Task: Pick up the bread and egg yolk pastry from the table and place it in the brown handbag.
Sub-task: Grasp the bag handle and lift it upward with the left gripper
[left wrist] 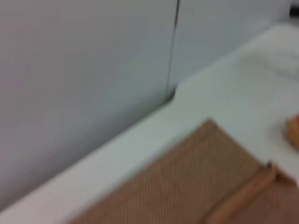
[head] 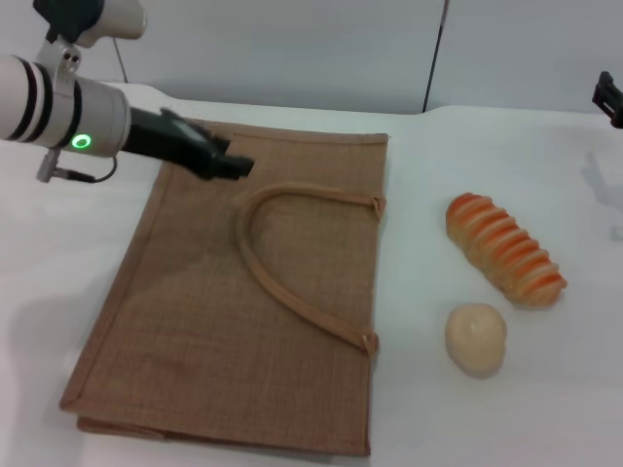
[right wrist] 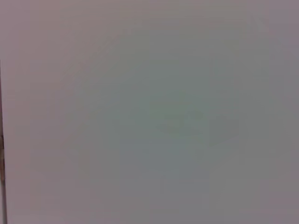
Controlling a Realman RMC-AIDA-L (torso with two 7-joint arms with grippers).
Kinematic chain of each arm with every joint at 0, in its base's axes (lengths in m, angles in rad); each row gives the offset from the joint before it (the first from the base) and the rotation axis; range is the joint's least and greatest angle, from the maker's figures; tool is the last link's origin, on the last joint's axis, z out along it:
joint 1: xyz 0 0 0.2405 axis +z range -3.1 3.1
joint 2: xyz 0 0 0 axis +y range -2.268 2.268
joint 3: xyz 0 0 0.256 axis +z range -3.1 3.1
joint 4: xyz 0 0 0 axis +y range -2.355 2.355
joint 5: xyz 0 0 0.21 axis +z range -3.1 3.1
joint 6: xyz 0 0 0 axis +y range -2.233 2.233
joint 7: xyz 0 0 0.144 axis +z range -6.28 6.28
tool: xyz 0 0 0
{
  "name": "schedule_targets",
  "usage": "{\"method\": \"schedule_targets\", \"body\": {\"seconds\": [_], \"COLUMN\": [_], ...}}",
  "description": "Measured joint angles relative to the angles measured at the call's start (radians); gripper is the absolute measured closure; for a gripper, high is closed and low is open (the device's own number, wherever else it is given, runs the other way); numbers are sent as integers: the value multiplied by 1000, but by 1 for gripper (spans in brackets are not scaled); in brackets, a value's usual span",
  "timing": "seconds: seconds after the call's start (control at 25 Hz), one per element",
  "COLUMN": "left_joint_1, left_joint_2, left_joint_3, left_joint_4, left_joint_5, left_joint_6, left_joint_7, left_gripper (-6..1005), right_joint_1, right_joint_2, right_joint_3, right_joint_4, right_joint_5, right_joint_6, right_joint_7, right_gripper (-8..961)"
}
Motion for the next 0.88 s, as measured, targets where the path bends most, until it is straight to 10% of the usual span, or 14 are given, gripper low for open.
{"method": "schedule_targets", "body": {"seconds": [0.88], "left_joint_1": [-120], "left_joint_2": [-26], "left_joint_3": [-84], "left_joint_4": [-165], "left_joint_5": [166], "left_joint_6": [22], "left_joint_7": [-8], "left_gripper": [553], "right_joint_1": [15], "right_joint_2": [3], "right_joint_3": [0], "right_joint_4": [1], "right_joint_5": [0], "right_joint_6": [0], "right_joint_7": [2], "right_gripper": [112]}}
